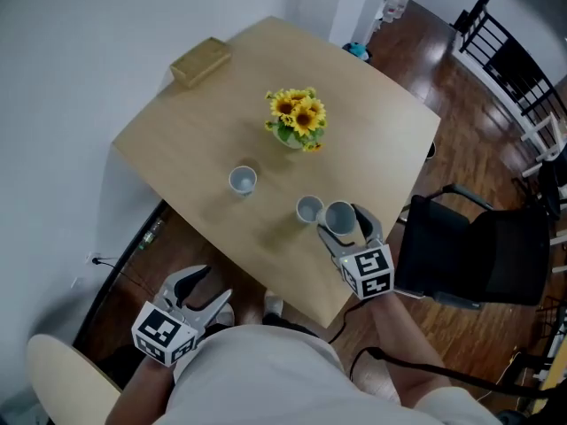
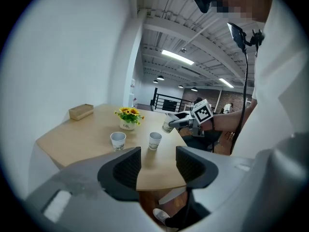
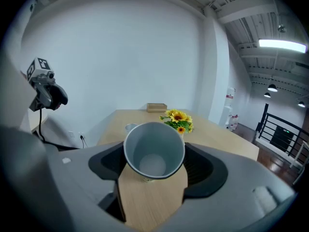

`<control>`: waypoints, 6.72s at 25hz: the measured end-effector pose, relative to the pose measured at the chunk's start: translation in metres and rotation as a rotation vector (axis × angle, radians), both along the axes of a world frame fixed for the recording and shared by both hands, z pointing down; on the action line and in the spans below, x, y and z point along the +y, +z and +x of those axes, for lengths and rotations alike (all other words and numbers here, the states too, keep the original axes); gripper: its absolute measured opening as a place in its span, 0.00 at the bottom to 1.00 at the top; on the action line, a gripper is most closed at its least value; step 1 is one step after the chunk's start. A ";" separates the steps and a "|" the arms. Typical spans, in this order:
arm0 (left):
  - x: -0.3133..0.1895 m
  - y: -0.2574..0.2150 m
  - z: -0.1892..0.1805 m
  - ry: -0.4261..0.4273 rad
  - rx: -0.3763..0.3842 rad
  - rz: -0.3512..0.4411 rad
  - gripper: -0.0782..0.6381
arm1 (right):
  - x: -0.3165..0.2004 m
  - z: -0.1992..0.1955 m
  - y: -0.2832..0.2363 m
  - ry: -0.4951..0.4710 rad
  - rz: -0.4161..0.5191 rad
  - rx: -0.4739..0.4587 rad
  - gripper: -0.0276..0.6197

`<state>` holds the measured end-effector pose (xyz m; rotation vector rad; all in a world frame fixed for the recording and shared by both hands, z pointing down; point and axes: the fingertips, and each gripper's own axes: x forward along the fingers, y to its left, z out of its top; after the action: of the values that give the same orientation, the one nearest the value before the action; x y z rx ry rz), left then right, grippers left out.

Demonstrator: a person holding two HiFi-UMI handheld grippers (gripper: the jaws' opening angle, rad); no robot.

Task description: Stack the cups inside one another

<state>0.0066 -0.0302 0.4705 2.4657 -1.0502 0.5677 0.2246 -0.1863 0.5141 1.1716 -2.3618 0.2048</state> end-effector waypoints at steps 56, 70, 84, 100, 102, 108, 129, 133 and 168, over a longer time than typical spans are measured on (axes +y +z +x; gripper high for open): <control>0.096 0.001 -0.149 0.044 0.077 0.036 0.45 | 0.111 -0.141 0.019 0.094 -0.027 0.050 0.64; 0.039 0.003 -0.206 -0.145 0.054 0.001 0.45 | -0.054 -0.220 0.078 0.040 -0.096 0.097 0.69; -0.041 0.000 -0.194 -0.181 0.026 -0.035 0.45 | -0.111 -0.229 0.127 -0.028 -0.203 0.118 0.68; -0.065 -0.005 -0.158 -0.049 0.036 -0.029 0.45 | -0.086 -0.216 0.045 -0.059 -0.099 0.038 0.63; -0.068 -0.005 -0.150 -0.018 0.040 -0.025 0.45 | -0.083 -0.206 0.031 -0.042 -0.081 0.033 0.63; -0.073 -0.009 -0.129 0.069 0.057 -0.008 0.45 | -0.067 -0.166 -0.008 0.030 -0.063 0.028 0.63; -0.062 -0.001 -0.132 0.128 0.063 -0.016 0.45 | -0.042 -0.040 0.049 0.263 -0.162 0.098 0.63; -0.056 -0.003 -0.144 0.108 0.054 -0.011 0.45 | -0.040 -0.038 0.069 0.261 -0.202 0.089 0.64; 0.151 0.033 -0.054 0.244 0.150 -0.021 0.45 | 0.333 -0.036 -0.012 0.178 -0.152 0.150 0.66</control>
<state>-0.0471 0.1205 0.5037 2.5901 -0.6882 0.4543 0.1885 0.1466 0.5025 1.2772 -2.0755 0.3383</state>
